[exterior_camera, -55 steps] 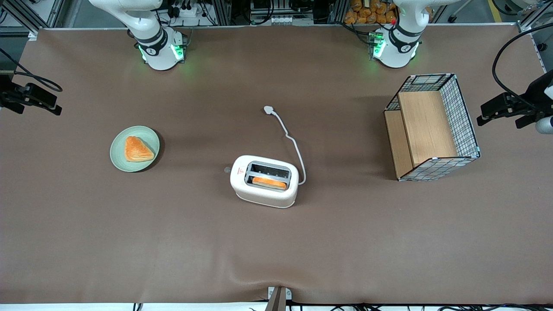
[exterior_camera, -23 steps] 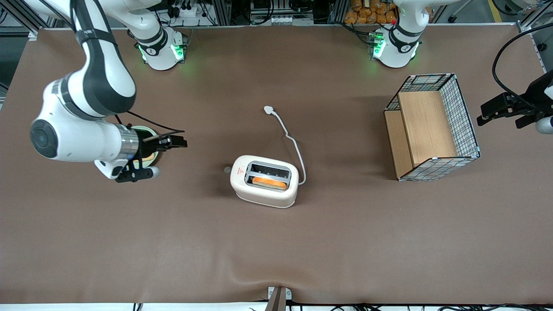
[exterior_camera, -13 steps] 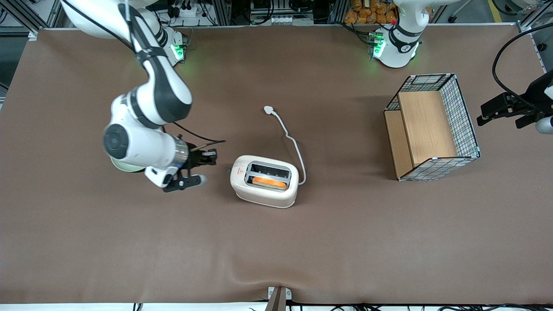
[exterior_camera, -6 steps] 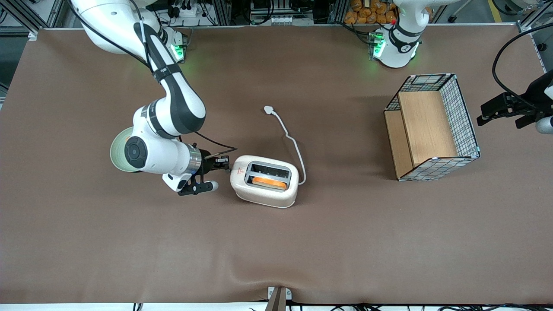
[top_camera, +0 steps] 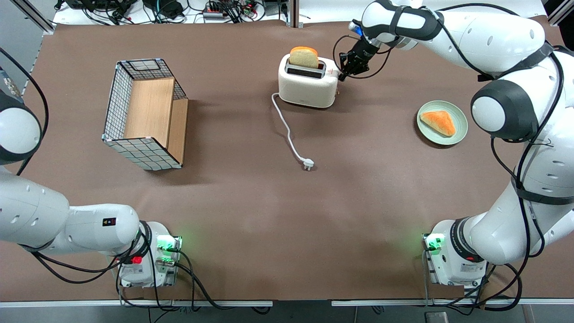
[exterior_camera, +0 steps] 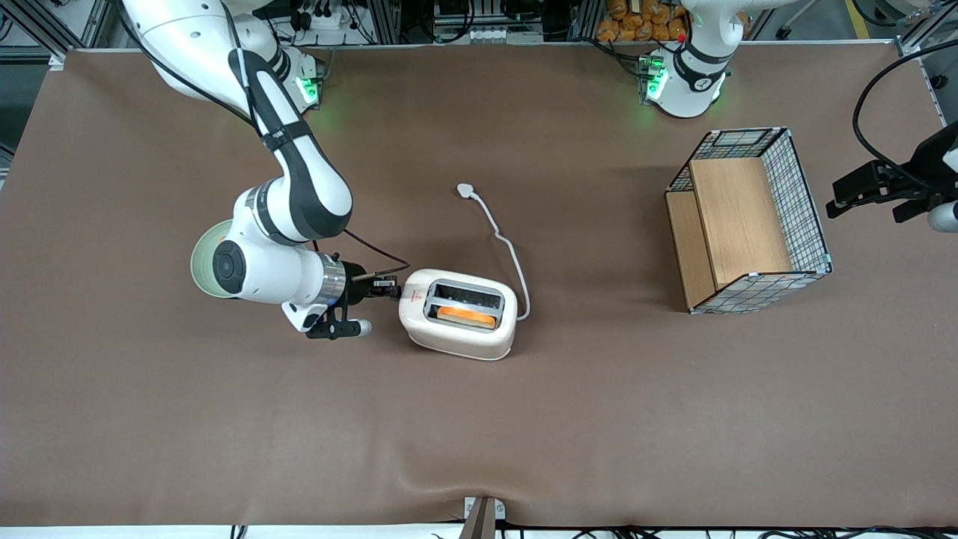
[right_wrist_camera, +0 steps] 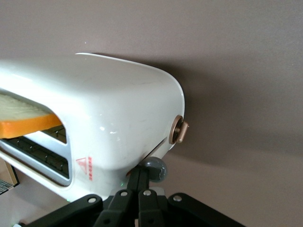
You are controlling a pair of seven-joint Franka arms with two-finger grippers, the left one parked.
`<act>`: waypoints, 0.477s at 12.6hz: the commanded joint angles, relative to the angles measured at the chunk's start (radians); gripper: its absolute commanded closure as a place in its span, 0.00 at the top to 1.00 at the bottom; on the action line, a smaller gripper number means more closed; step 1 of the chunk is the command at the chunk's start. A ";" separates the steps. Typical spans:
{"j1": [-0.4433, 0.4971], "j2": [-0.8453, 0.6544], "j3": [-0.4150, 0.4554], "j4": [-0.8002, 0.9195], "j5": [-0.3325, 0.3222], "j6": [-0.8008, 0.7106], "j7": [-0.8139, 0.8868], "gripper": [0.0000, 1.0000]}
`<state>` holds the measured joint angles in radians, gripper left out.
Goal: Press toaster button with right arm
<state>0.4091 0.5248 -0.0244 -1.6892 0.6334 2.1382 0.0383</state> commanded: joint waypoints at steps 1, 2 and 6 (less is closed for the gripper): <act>-0.029 0.015 0.006 -0.009 0.025 0.019 -0.001 0.00; -0.029 0.021 0.006 -0.009 0.025 0.020 -0.001 0.00; -0.036 0.043 0.006 -0.015 0.123 0.019 -0.015 0.00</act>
<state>0.3846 0.5506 -0.0270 -1.6989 0.7088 2.1417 0.0404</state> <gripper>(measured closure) 0.991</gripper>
